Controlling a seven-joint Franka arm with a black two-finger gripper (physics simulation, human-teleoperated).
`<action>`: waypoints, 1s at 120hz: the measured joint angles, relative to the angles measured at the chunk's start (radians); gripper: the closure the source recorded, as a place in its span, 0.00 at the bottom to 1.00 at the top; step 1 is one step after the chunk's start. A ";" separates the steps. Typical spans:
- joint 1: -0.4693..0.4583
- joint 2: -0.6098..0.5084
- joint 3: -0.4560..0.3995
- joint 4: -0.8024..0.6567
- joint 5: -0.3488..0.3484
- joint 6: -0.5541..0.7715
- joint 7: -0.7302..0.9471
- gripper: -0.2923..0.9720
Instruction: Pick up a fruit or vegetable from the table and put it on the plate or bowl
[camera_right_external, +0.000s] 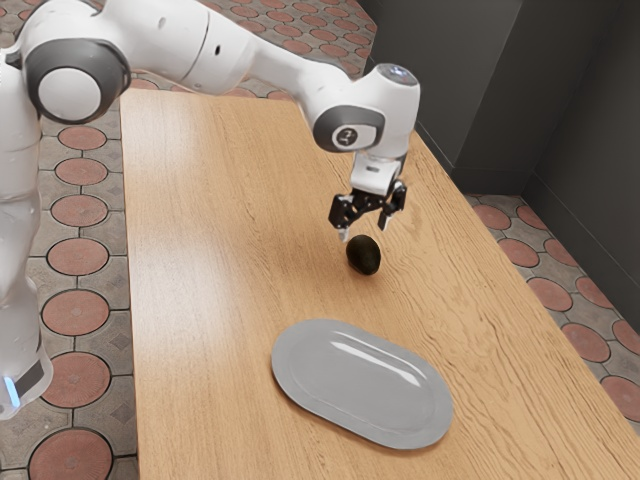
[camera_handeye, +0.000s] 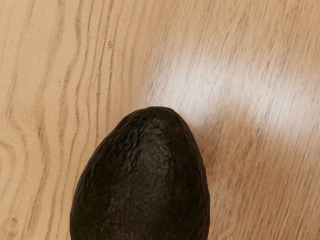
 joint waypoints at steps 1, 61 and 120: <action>0.000 0.001 0.000 -0.001 -0.001 0.001 0.001 0.25; 0.000 0.066 0.000 -0.021 -0.047 0.071 0.044 0.28; 0.000 0.092 0.002 -0.016 -0.056 0.120 0.055 0.51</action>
